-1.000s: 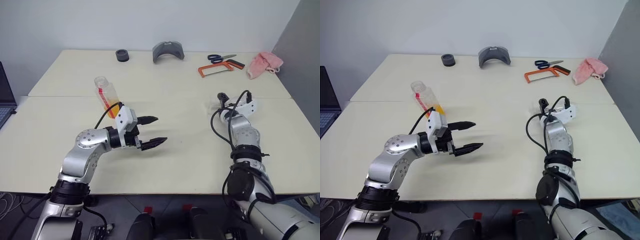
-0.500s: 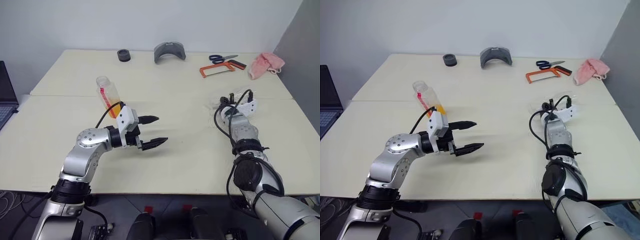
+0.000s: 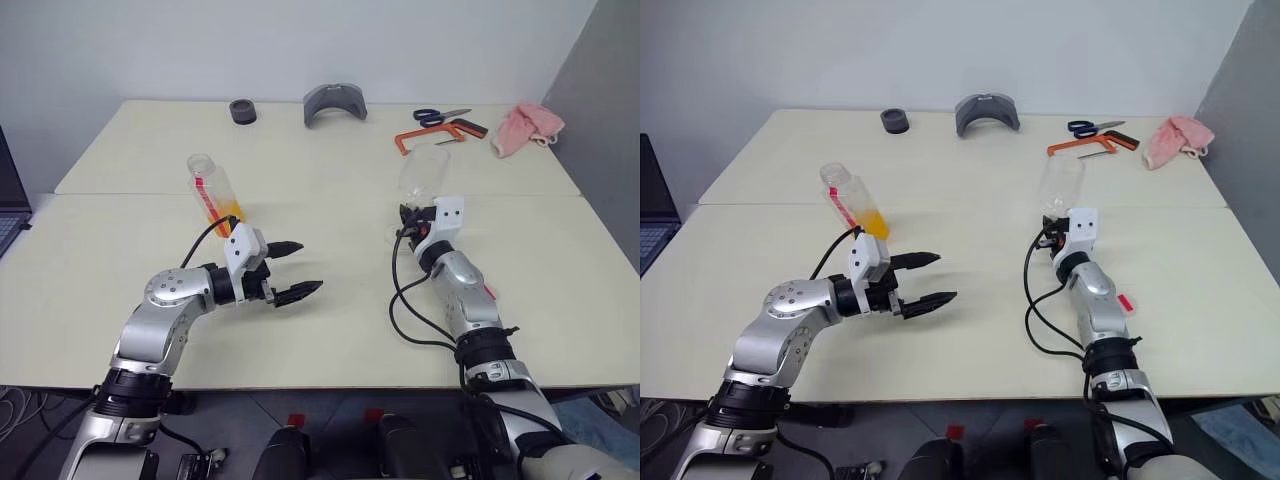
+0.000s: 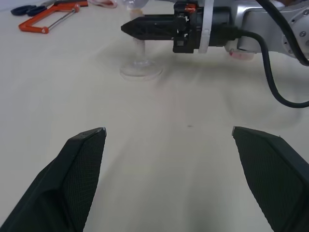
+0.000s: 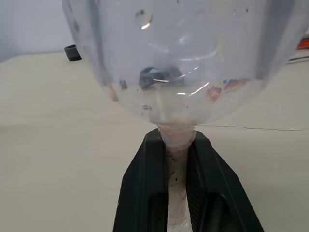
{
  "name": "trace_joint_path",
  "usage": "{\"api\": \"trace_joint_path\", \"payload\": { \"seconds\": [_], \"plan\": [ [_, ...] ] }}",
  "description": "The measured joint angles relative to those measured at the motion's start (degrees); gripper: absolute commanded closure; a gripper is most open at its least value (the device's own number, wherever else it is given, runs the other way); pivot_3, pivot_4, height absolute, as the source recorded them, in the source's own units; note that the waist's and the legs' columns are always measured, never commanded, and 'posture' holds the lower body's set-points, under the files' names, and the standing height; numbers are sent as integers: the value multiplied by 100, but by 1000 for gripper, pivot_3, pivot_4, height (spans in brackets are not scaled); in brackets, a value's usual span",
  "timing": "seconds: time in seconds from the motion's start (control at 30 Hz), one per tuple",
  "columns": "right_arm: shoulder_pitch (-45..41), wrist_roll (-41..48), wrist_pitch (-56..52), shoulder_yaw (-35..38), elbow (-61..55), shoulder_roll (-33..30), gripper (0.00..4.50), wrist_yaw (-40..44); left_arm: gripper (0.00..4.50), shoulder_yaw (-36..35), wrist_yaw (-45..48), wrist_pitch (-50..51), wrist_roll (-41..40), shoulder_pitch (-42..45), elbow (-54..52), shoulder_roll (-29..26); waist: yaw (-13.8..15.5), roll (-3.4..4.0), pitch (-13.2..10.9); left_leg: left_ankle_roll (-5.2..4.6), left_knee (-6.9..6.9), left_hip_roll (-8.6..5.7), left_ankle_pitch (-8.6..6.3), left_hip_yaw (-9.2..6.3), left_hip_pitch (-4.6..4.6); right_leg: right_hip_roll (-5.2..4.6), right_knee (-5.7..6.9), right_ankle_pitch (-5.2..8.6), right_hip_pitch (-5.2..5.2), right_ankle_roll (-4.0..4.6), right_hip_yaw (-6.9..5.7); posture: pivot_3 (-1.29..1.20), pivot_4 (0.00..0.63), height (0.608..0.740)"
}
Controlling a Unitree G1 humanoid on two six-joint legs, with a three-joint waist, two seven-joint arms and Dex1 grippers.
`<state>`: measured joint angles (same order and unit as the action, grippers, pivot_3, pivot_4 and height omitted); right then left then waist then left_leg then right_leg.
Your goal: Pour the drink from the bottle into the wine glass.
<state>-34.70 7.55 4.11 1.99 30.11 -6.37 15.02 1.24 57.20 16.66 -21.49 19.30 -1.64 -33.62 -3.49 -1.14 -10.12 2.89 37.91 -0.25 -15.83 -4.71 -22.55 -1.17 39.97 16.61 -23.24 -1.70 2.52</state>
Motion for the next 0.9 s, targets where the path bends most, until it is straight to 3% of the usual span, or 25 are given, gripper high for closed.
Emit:
{"api": "trace_joint_path", "payload": {
  "seconds": [0.37,0.67,0.9],
  "plan": [
    [12,-371,813,-322,349,-122,4302,616,0,-474,-427,14,-18,-350,-78,-25,-29,-4,2,0,-5,1,0,-2,13,3,0,0,4,0,3,0,150,740],
    [-1206,-399,1041,-650,1623,677,4302,1367,0,-931,-816,211,-118,-723,-521,-151,-133,1,-4,1,-9,17,0,-18,12,2,2,0,-4,1,1,0,150,740],
    [-1464,-632,1535,-773,2557,908,4302,1408,0,-1237,-1030,316,-184,-769,-727,-260,-65,2,-5,1,-4,-1,0,-22,8,-13,-1,-1,1,1,1,0,150,740]
  ]
}}
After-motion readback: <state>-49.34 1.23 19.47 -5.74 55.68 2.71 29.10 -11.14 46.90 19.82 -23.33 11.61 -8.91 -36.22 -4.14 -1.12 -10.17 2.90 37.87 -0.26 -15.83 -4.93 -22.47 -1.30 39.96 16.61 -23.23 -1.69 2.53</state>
